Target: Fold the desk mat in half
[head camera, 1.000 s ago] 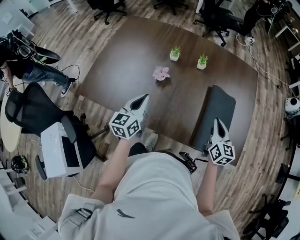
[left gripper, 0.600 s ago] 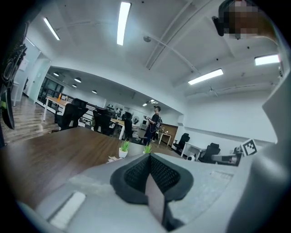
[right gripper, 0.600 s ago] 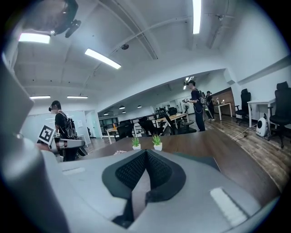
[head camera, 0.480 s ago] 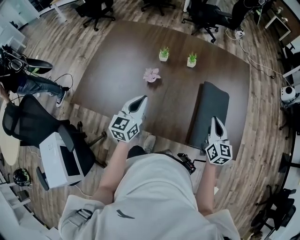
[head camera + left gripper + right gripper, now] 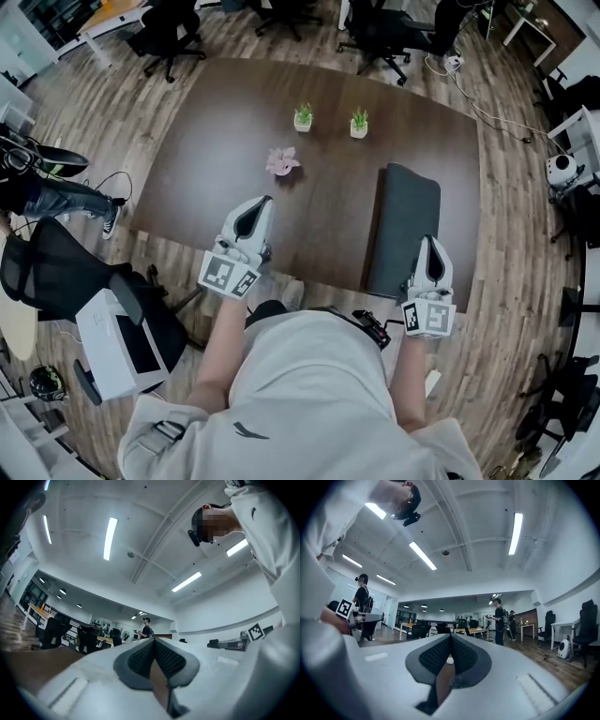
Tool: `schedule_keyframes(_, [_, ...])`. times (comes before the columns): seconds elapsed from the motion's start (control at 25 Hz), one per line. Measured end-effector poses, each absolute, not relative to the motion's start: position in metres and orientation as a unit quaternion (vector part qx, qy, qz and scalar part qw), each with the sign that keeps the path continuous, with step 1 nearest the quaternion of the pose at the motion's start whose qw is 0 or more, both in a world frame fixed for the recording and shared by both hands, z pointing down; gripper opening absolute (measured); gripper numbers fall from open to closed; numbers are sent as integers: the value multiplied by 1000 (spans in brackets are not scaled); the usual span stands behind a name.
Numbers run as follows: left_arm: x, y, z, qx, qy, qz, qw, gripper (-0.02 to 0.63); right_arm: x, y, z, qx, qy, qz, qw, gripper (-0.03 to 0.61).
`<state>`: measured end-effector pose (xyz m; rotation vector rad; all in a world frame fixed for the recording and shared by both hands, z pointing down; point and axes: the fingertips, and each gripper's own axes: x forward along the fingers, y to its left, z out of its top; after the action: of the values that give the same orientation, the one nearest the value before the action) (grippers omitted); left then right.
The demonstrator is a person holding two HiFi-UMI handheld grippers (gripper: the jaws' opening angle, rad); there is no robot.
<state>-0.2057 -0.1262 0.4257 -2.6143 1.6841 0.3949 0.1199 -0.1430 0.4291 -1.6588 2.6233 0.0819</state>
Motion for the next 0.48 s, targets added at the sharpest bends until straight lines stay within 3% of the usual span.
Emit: schedule_keyframes(0.48, [-199,-127,427,-838,534,115,1,5,135,-143,450,-566,824,-26,-7,-2])
